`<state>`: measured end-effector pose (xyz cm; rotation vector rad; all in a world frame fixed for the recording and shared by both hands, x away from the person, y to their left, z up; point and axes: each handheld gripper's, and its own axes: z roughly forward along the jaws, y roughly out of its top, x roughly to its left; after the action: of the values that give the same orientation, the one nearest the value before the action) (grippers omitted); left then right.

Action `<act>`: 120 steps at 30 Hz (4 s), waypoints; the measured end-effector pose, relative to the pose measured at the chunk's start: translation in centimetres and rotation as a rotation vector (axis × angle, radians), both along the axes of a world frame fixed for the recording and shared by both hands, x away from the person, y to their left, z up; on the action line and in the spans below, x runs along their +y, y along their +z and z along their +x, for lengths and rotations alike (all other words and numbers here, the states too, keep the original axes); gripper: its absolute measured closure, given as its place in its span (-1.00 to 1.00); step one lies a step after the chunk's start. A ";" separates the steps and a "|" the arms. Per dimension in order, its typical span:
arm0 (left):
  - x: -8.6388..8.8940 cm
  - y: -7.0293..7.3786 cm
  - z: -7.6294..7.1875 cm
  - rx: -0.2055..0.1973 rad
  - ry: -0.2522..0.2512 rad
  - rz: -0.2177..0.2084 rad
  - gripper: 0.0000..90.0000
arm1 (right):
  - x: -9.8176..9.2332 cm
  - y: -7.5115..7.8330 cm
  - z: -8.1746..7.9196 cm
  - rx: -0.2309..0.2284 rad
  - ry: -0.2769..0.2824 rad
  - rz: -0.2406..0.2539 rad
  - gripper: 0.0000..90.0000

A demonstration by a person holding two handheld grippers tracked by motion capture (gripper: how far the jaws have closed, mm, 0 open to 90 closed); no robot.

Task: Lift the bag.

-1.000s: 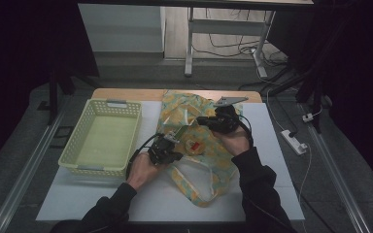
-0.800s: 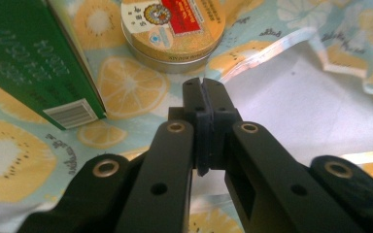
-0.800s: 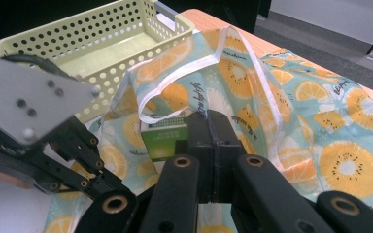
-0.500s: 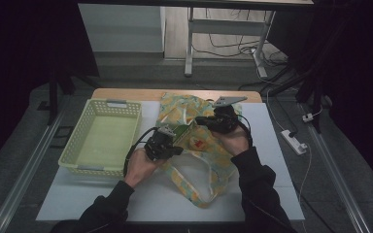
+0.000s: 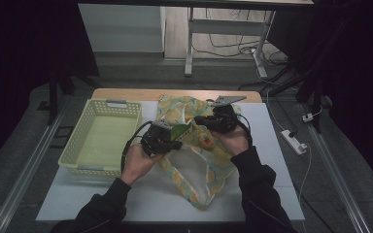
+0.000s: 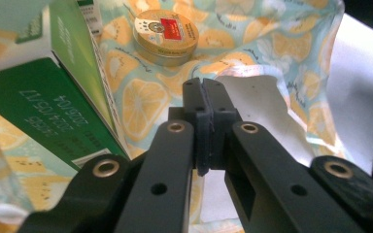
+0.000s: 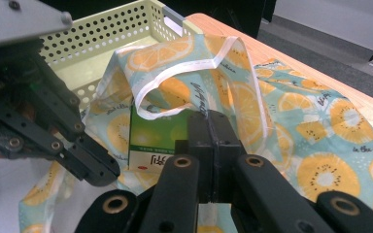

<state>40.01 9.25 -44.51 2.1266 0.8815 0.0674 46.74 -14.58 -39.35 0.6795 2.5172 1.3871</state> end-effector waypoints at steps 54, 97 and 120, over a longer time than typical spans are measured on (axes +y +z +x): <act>5.3 15.1 2.9 -0.161 0.099 -0.197 1.00 | 1.6 8.9 -1.5 -0.128 0.051 0.029 1.00; 5.4 14.4 4.7 -0.190 0.110 -0.158 0.96 | 2.1 9.6 -0.4 -0.135 0.008 -0.011 1.00; 5.7 13.7 2.0 -0.259 0.070 -0.134 0.07 | 0.9 8.5 -0.6 -0.079 0.010 0.033 0.57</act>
<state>42.04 14.91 -30.78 1.9111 0.7833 0.3048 46.13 -13.66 -30.86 0.6065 2.4458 1.4329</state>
